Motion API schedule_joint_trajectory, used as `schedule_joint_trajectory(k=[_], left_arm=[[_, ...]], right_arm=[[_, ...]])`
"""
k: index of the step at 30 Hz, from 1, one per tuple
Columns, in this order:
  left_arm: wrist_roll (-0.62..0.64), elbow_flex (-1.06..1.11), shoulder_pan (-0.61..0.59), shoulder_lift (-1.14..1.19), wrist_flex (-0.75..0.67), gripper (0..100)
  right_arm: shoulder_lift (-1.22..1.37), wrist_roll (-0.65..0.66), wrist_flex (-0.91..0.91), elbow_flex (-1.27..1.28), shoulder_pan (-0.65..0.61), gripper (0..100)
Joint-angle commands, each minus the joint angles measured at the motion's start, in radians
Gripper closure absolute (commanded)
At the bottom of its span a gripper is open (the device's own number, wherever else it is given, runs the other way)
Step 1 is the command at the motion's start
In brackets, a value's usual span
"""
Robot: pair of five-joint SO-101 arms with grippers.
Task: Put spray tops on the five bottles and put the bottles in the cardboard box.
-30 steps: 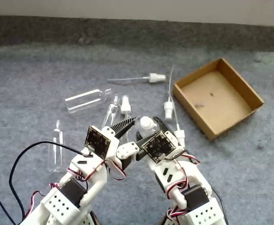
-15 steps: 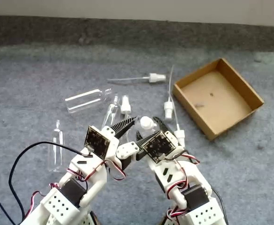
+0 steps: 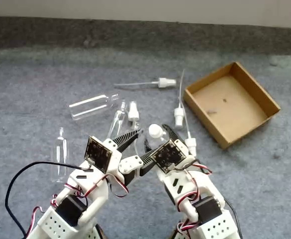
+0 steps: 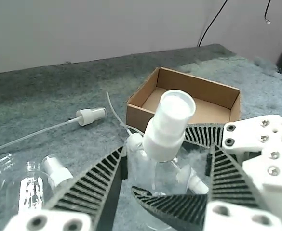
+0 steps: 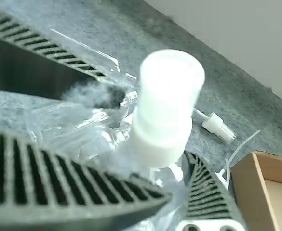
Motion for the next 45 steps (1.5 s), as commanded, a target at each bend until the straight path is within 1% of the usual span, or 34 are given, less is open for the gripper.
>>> schedule_joint_trajectory(k=[1,3,5,8,10,12,15,18,21,23,25,28,32,34,36,39,45], left_arm=[[-0.017,-0.061,-0.01,-0.008,0.005,76],[-0.017,-0.091,-0.015,-0.008,0.006,80],[-0.017,-0.13,-0.025,-0.008,0.021,87],[-0.015,-0.171,-0.025,-0.008,0.083,95],[-0.015,-0.196,-0.024,-0.008,0.115,94],[-0.014,-0.225,-0.03,-0.008,0.147,91],[-0.014,-0.285,-0.028,-0.008,0.242,90],[-0.017,-0.369,-0.031,-0.008,0.358,93],[-0.018,-0.47,-0.031,-0.008,0.456,100],[-0.02,-0.524,-0.033,-0.008,0.5,98],[-0.02,-0.561,-0.051,-0.008,0.537,99],[-0.02,-0.582,-0.139,-0.008,0.592,100],[-0.02,-0.573,-0.348,-0.008,0.654,100],[-0.018,-0.573,-0.455,-0.008,0.686,100],[-0.015,-0.572,-0.53,-0.008,0.723,100],[-0.017,-0.565,-0.587,-0.008,0.769,100],[-0.015,-0.449,-0.615,-0.008,0.77,100]], right_arm=[[-0.015,0.006,-0.002,0.151,0.051,92.6],[-0.015,0.006,-0.002,0.151,0.077,92.6],[-0.015,0.006,-0.004,0.151,0.081,92.6],[-0.015,0.006,-0.004,0.151,0.077,92.6],[-0.015,0.006,-0.004,0.151,0.077,92.6],[-0.015,0.006,-0.004,0.151,0.081,92.6],[-0.015,0.006,-0.004,0.15,0.082,92.6],[-0.015,0.006,-0.005,0.148,0.082,92.6],[-0.015,0.006,-0.005,0.148,0.082,92.6],[-0.015,0.006,-0.015,0.148,0.084,92.6],[-0.015,0.006,-0.024,0.145,0.084,92.6],[-0.015,0.005,-0.027,0.147,0.104,92.6],[-0.015,0.003,-0.061,0.148,0.157,92.6],[-0.015,-0.037,-0.077,0.145,0.193,92.6],[-0.015,-0.086,-0.077,0.142,0.231,92.6],[-0.013,-0.103,-0.059,0.087,0.28,92.6],[-0.012,-0.103,0.133,-0.156,0.343,92.6]])
